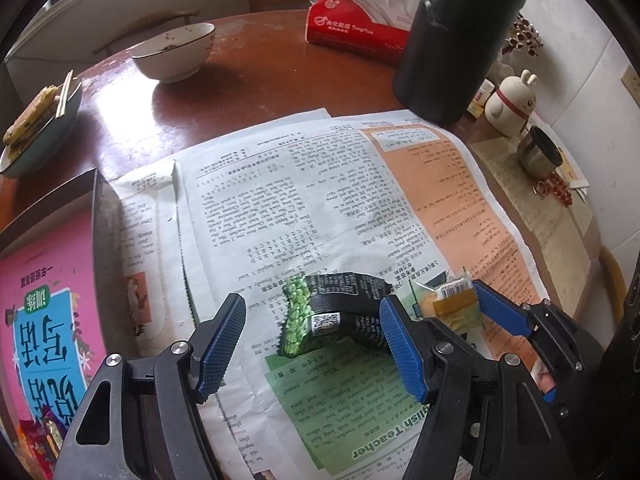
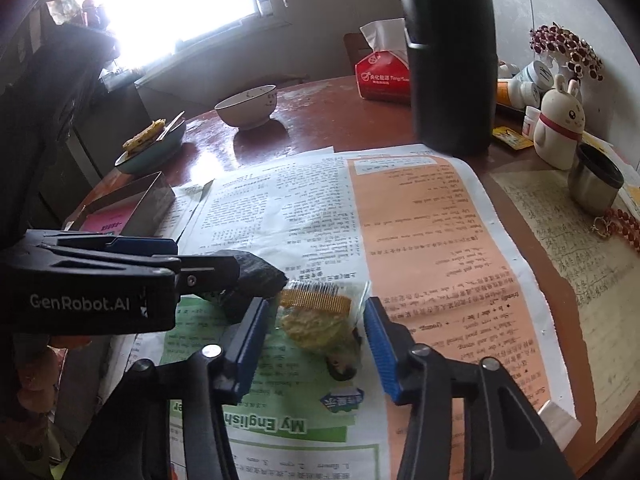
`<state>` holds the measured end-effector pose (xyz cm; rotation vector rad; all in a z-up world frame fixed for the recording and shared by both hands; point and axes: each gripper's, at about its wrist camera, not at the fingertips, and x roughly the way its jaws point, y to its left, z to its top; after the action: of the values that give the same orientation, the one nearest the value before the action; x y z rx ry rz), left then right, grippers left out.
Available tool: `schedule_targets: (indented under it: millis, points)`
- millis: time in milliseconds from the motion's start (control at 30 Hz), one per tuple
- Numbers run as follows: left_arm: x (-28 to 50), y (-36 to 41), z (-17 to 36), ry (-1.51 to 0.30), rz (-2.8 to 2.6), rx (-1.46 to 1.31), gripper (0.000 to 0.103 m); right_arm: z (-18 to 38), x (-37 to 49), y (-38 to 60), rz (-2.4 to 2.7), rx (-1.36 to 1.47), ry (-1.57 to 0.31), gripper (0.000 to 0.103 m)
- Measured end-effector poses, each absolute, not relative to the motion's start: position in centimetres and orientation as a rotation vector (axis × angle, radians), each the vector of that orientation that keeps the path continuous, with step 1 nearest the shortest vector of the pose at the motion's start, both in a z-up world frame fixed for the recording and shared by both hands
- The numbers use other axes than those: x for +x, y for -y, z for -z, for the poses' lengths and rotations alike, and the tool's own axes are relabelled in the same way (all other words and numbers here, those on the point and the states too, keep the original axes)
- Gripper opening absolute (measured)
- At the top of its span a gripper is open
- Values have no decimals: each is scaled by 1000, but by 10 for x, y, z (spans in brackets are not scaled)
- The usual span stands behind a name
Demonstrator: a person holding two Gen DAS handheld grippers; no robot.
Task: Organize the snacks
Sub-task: 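Grasp the green pea snack bag with the left tool while the right tool grasps a small cake packet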
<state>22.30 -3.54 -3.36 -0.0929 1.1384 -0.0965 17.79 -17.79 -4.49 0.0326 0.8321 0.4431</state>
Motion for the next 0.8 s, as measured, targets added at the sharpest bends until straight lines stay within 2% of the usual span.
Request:
schedule_targets:
  millis: [600, 700, 800]
  points:
    - [231, 54, 52, -1166, 110, -46, 71, 46, 177, 179, -452, -17, -839, 41]
    - [229, 55, 51, -1156, 112, -41, 60, 47, 177, 179, -454, -16, -839, 40]
    - [227, 55, 50, -1153, 124, -41, 55, 47, 177, 178, -465, -13, -840, 40]
